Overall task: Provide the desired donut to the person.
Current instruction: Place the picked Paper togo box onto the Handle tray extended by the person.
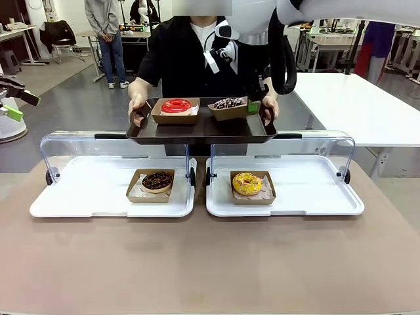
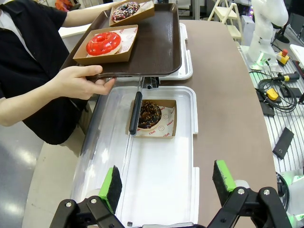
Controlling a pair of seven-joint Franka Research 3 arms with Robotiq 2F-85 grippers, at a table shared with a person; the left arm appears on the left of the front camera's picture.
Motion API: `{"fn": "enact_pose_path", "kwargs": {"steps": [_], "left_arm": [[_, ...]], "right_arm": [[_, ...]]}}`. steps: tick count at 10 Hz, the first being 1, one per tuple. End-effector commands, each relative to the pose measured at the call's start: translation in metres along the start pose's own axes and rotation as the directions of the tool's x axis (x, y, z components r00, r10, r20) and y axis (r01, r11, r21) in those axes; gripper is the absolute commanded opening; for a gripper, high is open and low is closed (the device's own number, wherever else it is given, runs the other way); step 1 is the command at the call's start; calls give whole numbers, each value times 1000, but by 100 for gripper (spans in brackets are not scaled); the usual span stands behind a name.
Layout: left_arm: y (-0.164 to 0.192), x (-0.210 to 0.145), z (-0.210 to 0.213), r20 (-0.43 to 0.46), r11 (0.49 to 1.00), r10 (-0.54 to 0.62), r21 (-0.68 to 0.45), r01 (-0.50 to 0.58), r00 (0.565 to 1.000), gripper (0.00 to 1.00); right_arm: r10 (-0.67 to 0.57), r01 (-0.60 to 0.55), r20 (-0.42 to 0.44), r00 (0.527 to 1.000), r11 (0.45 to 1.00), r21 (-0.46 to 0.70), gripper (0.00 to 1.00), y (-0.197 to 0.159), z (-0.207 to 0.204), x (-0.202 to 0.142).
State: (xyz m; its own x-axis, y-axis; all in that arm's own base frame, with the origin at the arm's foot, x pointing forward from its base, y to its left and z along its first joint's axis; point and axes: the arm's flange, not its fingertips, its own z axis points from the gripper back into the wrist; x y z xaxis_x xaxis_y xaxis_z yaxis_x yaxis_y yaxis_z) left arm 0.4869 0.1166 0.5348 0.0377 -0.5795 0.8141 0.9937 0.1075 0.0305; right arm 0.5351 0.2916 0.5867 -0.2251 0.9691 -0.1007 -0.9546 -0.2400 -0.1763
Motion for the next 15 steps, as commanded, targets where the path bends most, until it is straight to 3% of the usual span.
{"fn": "enact_pose_path", "kwargs": {"steps": [1, 6, 12, 13, 14, 15], "left_arm": [[0, 1, 1, 17, 1000, 3, -2, -3, 1000, 100], [0, 1, 1, 17, 1000, 3, -2, -3, 1000, 100], [0, 1, 1, 17, 1000, 3, -2, -3, 1000, 100], [0, 1, 1, 17, 1000, 3, -2, -3, 1000, 100], [0, 1, 1, 17, 1000, 3, -2, -3, 1000, 100], [0, 1, 1, 17, 1000, 3, -2, -3, 1000, 100]], "right_arm": [[-28, 28, 35, 999, 999, 17, 1, 10, -9, -5], [-153, 150, 41, 987, 986, 66, 1, 8, -28, -9], [-176, 164, 101, 979, 980, 116, 1, 8, -37, -11], [-170, 156, 115, 979, 981, 117, 37, 7, -36, -11], [-169, 156, 115, 979, 981, 116, 60, 7, -36, -10], [-169, 156, 115, 979, 981, 116, 96, 7, -36, -10]]}}
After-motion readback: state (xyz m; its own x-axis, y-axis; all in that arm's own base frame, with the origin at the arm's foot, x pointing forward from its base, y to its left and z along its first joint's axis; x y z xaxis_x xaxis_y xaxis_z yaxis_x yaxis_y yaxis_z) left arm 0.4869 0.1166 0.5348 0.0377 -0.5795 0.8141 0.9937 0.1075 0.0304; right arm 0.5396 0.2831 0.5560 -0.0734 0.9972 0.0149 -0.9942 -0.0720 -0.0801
